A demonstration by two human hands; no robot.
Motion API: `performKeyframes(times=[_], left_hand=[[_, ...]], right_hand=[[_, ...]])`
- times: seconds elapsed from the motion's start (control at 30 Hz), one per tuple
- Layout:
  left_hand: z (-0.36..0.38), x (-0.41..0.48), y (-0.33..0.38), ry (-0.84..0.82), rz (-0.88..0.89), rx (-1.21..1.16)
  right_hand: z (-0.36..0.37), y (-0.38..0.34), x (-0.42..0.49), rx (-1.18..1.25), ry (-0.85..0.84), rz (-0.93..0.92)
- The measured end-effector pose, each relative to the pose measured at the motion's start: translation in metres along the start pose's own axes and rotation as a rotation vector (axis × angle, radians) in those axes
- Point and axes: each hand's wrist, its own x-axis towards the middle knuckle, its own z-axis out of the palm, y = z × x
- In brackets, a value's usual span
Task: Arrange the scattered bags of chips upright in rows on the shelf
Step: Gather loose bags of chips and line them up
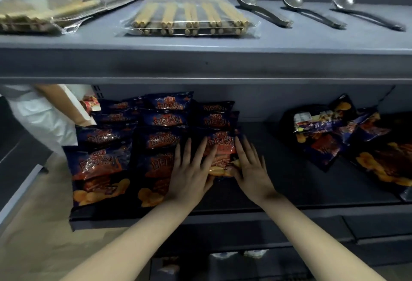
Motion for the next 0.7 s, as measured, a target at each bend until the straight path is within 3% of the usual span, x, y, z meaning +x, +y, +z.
performKeyframes(times=[0.3,0.7], left_hand=[[0.012,-0.002,-0.018,0.083,0.148,-0.055],[0.017,-0.003,-0.018,0.063,0.157,0.018]], right_hand=[[0.024,-0.013,-0.015,-0.025,0.065,0.081],[0.025,-0.010,-0.016,-0.009,0.053,0.066]])
